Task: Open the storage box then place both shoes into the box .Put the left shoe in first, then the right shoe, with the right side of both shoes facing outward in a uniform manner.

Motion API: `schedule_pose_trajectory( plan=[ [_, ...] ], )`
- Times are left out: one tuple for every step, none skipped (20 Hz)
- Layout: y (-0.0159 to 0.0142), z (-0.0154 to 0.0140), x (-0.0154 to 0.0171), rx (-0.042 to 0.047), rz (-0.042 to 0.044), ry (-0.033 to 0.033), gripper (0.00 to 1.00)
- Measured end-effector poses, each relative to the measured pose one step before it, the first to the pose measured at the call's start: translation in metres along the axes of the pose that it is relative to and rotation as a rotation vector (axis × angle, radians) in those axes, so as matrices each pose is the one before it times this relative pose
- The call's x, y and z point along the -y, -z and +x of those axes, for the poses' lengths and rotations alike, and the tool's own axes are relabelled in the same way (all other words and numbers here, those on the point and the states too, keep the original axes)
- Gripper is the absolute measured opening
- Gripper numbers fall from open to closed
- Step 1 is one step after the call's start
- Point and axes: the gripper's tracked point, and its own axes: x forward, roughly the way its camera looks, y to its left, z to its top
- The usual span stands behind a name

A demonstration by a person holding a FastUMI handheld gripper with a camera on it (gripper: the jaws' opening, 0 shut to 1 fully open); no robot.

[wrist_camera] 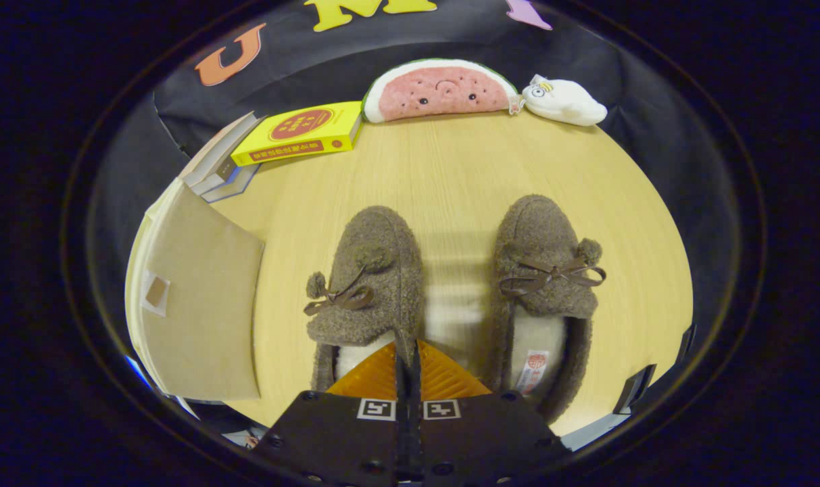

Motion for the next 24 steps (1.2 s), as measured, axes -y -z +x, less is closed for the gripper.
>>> schedule_pose_trajectory(
  plan=[
    [-0.00317,-0.01401,0.00245,0.01997,0.00862,0.01152,0.0],
    [-0.00639,-0.01477,-0.00149,0.02369,0.00376,0.00093,0.0],
    [-0.00657,-0.01614,-0.00678,0.02404,0.00765,-0.00954,0.0],
    [-0.00709,-0.0159,-0.00895,0.02276,0.00592,-0.01625,0.0],
    [-0.00609,-0.01473,-0.0097,0.01953,0.00273,-0.01593,0.0],
    [-0.00635,-0.01418,-0.01012,0.02024,0.00167,-0.01166,0.0],
    [-0.00586,-0.01351,-0.01033,0.01911,-0.00487,-0.00672,0.0],
    [-0.00536,-0.01269,-0.01146,0.01973,-0.00001,-0.00541,0.0],
    [-0.00461,-0.01084,-0.01212,0.01578,-0.00142,-0.00553,0.0],
    [-0.00343,-0.00873,-0.01472,0.01199,0.00258,-0.01112,0.0],
    [-0.00285,-0.00761,-0.01587,0.00685,0.00326,-0.01767,0.0],
    [-0.00173,-0.00614,-0.01715,0.00277,0.00434,-0.01958,0.0],
    [-0.00178,-0.00396,-0.01871,0.0033,0.00386,-0.02321,0.0],
    [-0.00112,-0.00777,-0.01539,0.00241,0.00058,-0.02307,0.0],
    [-0.00026,-0.00049,-0.02018,0.00154,0.00828,-0.02342,0.0],
    [0.00436,0.00821,-0.02124,-0.00574,0.00357,-0.02143,0.0],
    [0.00394,0.00456,-0.01749,-0.0076,0.00367,-0.01824,0.0],
    [0.00485,0.00646,-0.01617,-0.00948,-0.00509,-0.01012,0.0],
    [0.00733,0.01054,-0.01502,-0.01183,-0.01684,-0.00578,0.0],
    [0.00682,0.01189,-0.0112,-0.01352,-0.01201,0.00322,0.0],
    [0.00681,0.01172,-0.01021,-0.01206,-0.00306,0.00107,0.0],
    [0.00729,0.01287,-0.00877,-0.01257,-0.00599,0.00522,0.0],
    [0.00787,0.01249,-0.00651,-0.01483,0.00153,0.00546,0.0],
    [0.0078,0.01358,-0.00614,-0.01403,0.00207,0.00695,0.0]
  ],
)
